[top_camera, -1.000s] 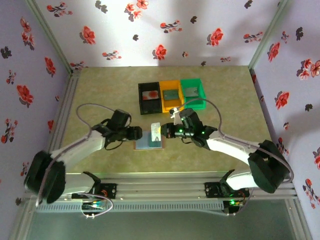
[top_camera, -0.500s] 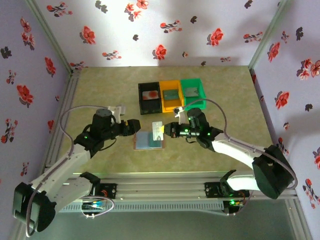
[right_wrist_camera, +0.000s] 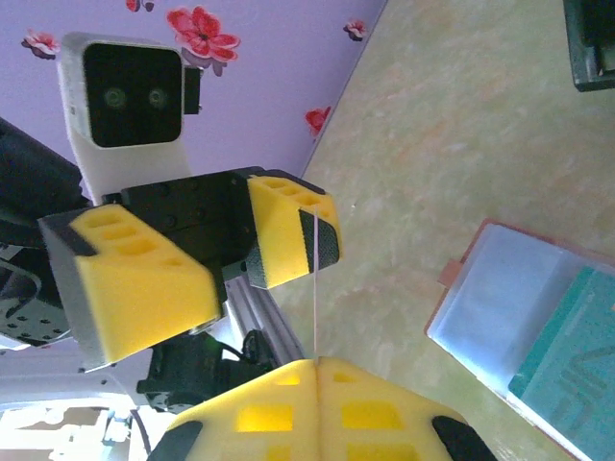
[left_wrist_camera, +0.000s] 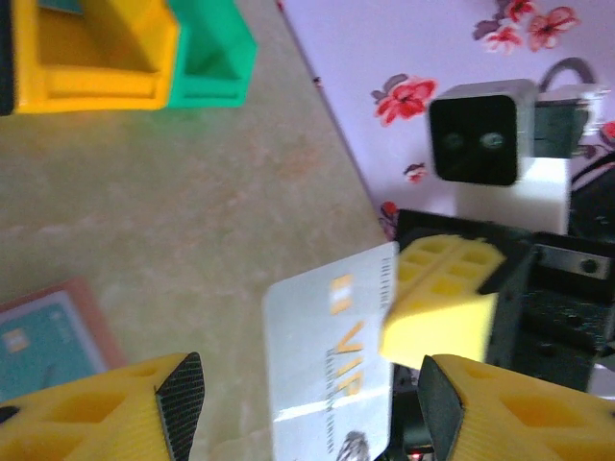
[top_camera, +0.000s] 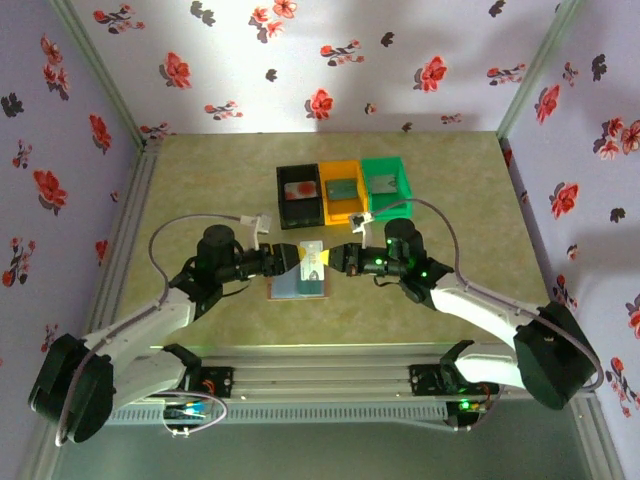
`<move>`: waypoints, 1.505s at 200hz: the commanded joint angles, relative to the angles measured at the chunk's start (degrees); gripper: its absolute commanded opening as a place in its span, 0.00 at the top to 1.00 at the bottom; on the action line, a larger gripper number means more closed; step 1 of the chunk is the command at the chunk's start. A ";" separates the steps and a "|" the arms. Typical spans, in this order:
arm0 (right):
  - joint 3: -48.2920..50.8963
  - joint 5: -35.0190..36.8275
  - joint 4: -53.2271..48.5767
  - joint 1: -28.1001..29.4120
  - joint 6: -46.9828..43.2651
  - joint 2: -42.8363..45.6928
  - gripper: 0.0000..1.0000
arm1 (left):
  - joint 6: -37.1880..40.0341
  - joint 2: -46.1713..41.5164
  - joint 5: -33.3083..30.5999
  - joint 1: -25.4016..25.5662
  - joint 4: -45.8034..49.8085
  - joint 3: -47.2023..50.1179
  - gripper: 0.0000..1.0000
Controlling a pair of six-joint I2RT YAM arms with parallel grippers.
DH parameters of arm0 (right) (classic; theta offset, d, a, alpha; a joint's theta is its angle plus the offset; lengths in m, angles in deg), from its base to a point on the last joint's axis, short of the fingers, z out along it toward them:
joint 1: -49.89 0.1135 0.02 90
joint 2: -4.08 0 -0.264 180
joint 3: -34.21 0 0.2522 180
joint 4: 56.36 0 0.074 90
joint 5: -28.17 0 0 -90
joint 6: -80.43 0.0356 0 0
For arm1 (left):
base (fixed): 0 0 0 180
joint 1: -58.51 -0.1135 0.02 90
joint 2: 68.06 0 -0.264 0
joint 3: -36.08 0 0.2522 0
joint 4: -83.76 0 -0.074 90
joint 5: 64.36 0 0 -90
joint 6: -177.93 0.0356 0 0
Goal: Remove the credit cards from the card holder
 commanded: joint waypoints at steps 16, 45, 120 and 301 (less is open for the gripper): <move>1.36 -2.40 4.12 -0.32 2.33 1.93 1.00 | -2.06 1.52 1.97 1.69 -7.53 1.35 0.38; 1.94 -2.76 5.44 -0.31 3.03 2.35 1.00 | -2.28 1.78 2.14 2.21 -8.21 1.62 0.39; 2.25 -2.89 4.77 -0.31 3.05 2.13 1.00 | -3.25 1.52 2.75 2.30 -11.40 2.27 0.53; 2.71 -2.76 5.03 -0.32 3.33 1.25 1.00 | -5.36 1.16 2.96 2.30 -15.85 3.90 0.87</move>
